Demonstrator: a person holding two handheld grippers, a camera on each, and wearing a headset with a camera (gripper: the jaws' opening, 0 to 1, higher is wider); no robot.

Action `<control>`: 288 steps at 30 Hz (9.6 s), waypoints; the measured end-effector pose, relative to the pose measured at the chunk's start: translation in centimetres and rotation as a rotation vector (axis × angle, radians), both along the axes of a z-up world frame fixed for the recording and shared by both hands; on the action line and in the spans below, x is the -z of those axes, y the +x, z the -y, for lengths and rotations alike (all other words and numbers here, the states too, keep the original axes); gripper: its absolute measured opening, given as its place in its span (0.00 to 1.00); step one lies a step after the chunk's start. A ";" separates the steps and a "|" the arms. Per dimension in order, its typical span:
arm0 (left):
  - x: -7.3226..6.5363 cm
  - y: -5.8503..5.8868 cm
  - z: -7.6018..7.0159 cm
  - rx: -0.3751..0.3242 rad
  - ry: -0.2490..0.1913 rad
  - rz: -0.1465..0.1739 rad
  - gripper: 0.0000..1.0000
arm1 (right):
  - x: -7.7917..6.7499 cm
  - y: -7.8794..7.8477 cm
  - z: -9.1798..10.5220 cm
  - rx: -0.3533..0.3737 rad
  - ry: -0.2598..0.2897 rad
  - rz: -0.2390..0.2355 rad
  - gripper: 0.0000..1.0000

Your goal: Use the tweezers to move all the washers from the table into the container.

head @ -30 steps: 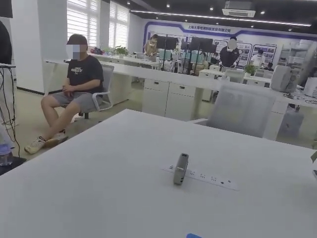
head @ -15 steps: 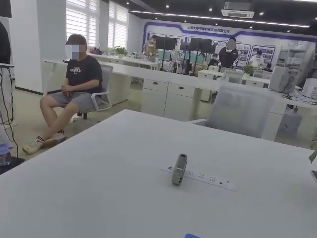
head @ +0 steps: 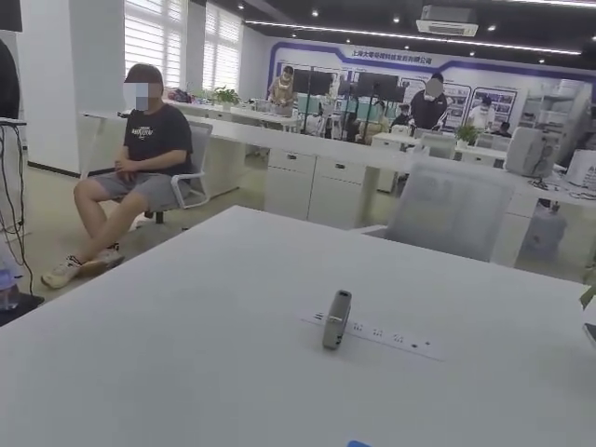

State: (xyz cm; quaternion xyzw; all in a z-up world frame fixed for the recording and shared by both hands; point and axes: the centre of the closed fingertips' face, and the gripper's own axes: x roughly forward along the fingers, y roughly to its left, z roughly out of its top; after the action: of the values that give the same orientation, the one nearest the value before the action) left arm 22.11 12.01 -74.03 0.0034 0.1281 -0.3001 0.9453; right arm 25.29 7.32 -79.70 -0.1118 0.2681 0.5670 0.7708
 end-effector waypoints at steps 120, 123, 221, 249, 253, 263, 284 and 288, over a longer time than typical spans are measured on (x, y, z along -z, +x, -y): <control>0.7 -0.1 0.1 0.011 0.010 -0.031 0.75 | 1.9 2.7 -1.3 -0.006 -0.075 0.014 0.04; 0.7 -0.1 0.1 0.011 0.011 -0.031 0.74 | 2.2 2.6 -1.3 -0.017 -0.091 0.030 0.04; 1.5 -0.2 0.1 0.022 0.042 -0.054 0.74 | 1.3 10.3 -0.4 0.181 -0.016 -0.031 0.03; 1.4 -0.2 0.1 0.021 0.043 -0.051 0.74 | -4.6 6.4 -2.0 0.039 0.133 0.120 0.03; 1.4 -0.2 0.0 0.021 0.043 -0.051 0.74 | -4.5 4.2 -3.0 -0.027 0.123 0.120 0.03; 1.3 -0.2 0.0 0.020 0.041 -0.050 0.74 | -0.9 0.7 -4.9 -0.130 0.086 -0.006 0.04; 1.3 -0.2 0.0 0.017 0.038 -0.049 0.74 | 2.7 -2.1 -5.7 -0.190 0.010 -0.095 0.04; 1.3 -0.2 0.0 0.017 0.038 -0.049 0.74 | 2.6 -2.4 -5.8 -0.212 0.009 -0.085 0.04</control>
State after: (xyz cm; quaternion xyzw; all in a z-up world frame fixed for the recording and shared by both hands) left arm 21.90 12.02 -75.38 0.0150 0.1569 -0.3055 0.9391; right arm 22.85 13.10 -82.26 -0.1117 0.2848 0.6508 0.6949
